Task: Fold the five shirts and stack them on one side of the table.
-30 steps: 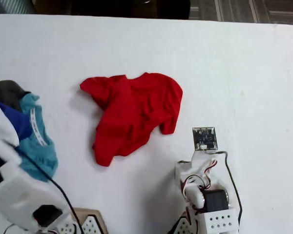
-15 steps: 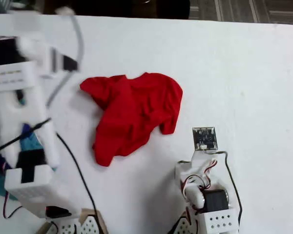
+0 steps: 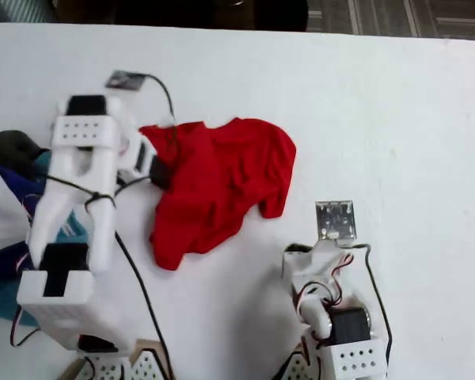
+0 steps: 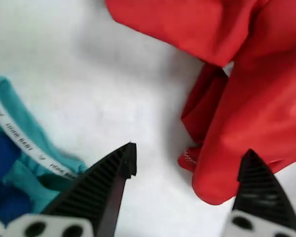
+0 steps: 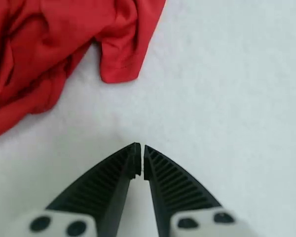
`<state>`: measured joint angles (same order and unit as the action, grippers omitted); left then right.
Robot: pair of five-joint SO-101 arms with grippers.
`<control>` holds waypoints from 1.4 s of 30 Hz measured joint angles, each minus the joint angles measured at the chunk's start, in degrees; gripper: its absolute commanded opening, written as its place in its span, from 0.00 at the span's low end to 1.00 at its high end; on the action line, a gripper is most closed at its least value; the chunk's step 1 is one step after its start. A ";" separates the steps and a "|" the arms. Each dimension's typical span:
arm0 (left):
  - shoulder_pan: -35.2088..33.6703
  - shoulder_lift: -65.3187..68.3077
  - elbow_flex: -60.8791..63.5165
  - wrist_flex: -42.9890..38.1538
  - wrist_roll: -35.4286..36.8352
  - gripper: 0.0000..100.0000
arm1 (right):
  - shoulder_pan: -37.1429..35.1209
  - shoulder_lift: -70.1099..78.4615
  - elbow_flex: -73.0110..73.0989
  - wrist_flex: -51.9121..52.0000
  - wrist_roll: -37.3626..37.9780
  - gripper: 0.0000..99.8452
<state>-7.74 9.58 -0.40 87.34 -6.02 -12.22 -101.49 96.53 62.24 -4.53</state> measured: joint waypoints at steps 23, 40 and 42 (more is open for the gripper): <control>7.74 -0.09 15.82 -22.24 12.66 0.34 | -0.79 0.00 -3.78 -56.18 8.44 0.02; 7.74 -2.02 8.97 -16.53 9.14 0.23 | -0.88 43.43 -50.46 -35.34 9.67 0.02; 8.26 -2.02 6.86 -13.80 7.91 0.22 | -1.67 52.57 -52.66 -33.05 9.67 0.02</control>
<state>0.53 7.56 6.46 73.54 1.89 -13.89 -48.92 43.87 29.19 5.14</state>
